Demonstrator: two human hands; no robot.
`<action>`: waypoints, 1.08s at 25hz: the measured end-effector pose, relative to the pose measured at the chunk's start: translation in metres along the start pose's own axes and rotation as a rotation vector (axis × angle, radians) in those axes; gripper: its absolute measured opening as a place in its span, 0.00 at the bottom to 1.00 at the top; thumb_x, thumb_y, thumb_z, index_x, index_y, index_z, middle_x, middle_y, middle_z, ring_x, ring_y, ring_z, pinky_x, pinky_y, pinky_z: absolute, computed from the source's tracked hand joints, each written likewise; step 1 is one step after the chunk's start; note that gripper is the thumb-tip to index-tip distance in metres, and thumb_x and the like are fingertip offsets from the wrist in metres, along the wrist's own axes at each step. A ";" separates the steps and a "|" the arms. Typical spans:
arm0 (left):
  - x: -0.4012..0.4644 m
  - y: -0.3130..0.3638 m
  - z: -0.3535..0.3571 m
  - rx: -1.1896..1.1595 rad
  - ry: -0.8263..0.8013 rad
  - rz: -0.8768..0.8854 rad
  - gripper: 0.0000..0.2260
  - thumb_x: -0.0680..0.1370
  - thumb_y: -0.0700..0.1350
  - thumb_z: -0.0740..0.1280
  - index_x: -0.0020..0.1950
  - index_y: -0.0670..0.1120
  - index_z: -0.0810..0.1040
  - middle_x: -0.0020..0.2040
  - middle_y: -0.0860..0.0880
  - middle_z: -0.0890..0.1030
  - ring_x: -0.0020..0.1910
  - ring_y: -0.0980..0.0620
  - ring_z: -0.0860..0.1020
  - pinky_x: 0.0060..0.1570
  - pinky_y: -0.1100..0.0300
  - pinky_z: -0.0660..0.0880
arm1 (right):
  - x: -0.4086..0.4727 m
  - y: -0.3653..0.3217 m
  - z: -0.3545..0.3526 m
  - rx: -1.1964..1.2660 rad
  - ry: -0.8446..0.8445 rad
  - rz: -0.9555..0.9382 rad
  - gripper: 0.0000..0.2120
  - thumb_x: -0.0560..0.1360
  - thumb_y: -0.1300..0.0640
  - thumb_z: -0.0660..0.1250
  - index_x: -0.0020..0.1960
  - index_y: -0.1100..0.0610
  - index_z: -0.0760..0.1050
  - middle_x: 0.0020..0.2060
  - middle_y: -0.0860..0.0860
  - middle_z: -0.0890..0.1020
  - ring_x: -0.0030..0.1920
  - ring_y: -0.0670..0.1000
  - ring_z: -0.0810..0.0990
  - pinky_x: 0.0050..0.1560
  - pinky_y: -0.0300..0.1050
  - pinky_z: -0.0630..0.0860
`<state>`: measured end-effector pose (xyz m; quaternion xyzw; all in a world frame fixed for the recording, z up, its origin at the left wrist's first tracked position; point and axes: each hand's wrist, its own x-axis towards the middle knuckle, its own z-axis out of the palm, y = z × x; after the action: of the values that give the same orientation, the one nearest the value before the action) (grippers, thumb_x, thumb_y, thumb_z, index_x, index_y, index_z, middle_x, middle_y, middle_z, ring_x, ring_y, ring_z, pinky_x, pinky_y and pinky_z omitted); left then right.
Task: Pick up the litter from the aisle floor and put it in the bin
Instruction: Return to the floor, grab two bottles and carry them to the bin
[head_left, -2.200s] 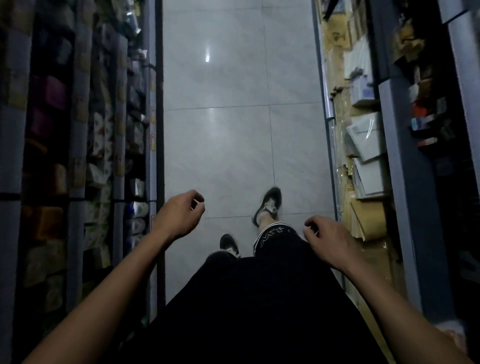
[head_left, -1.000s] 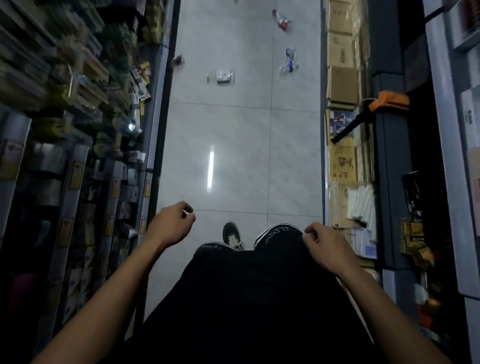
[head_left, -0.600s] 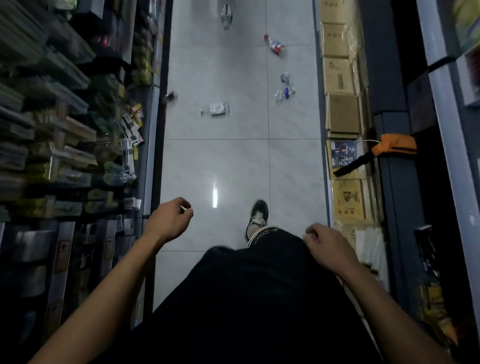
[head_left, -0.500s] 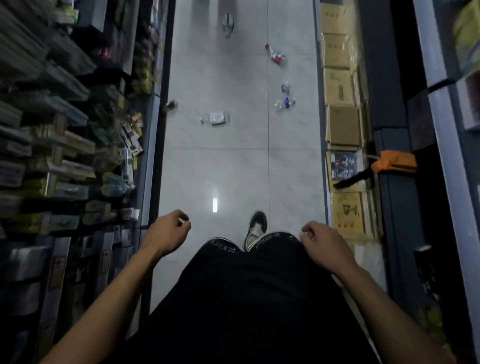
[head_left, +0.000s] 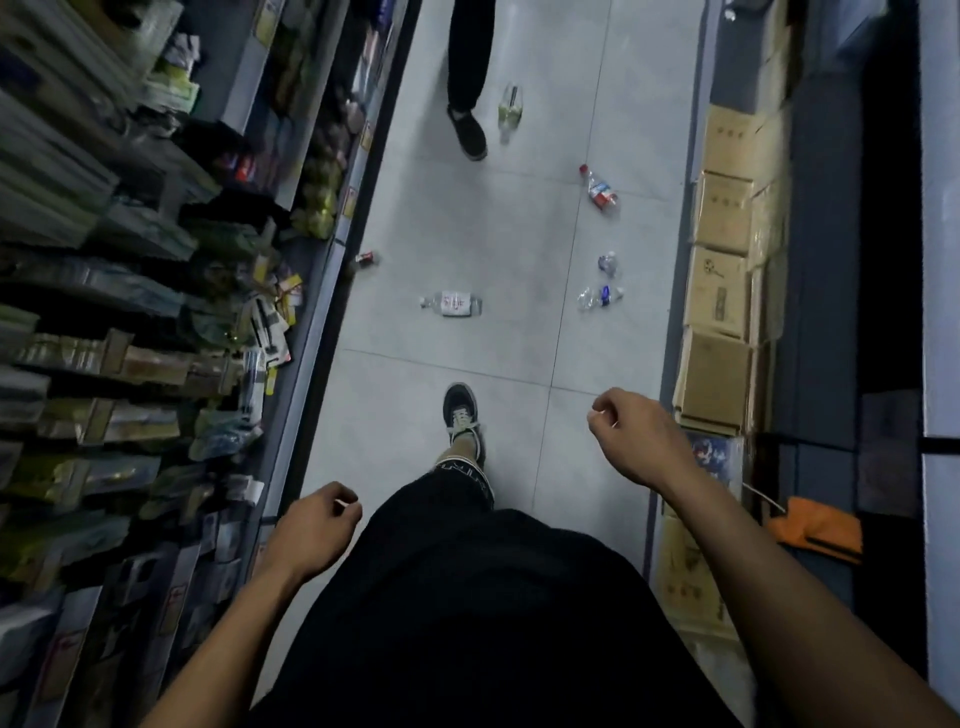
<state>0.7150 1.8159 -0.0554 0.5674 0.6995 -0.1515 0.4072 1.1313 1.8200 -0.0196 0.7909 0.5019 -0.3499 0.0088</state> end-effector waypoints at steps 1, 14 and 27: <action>0.022 0.016 -0.018 0.002 -0.005 0.019 0.04 0.78 0.54 0.65 0.50 0.57 0.78 0.46 0.54 0.84 0.48 0.50 0.82 0.51 0.52 0.79 | 0.017 -0.009 -0.011 0.003 0.005 0.014 0.16 0.80 0.45 0.59 0.60 0.51 0.79 0.51 0.49 0.84 0.49 0.53 0.80 0.49 0.51 0.79; 0.206 0.276 -0.179 0.196 0.043 0.264 0.11 0.80 0.54 0.63 0.59 0.53 0.80 0.49 0.53 0.84 0.49 0.47 0.81 0.47 0.54 0.78 | 0.114 0.025 -0.098 0.134 -0.045 0.251 0.10 0.81 0.48 0.64 0.56 0.51 0.80 0.49 0.49 0.81 0.49 0.51 0.80 0.50 0.50 0.78; 0.326 0.551 -0.085 0.289 -0.130 0.305 0.12 0.78 0.54 0.64 0.56 0.52 0.81 0.49 0.51 0.86 0.49 0.48 0.83 0.51 0.53 0.79 | 0.350 0.140 -0.188 0.264 -0.205 0.255 0.12 0.77 0.46 0.62 0.54 0.50 0.80 0.50 0.51 0.84 0.50 0.55 0.82 0.52 0.53 0.81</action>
<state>1.1780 2.2626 -0.1059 0.7082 0.5486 -0.2230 0.3843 1.4337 2.0947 -0.1216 0.8027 0.3438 -0.4873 0.0003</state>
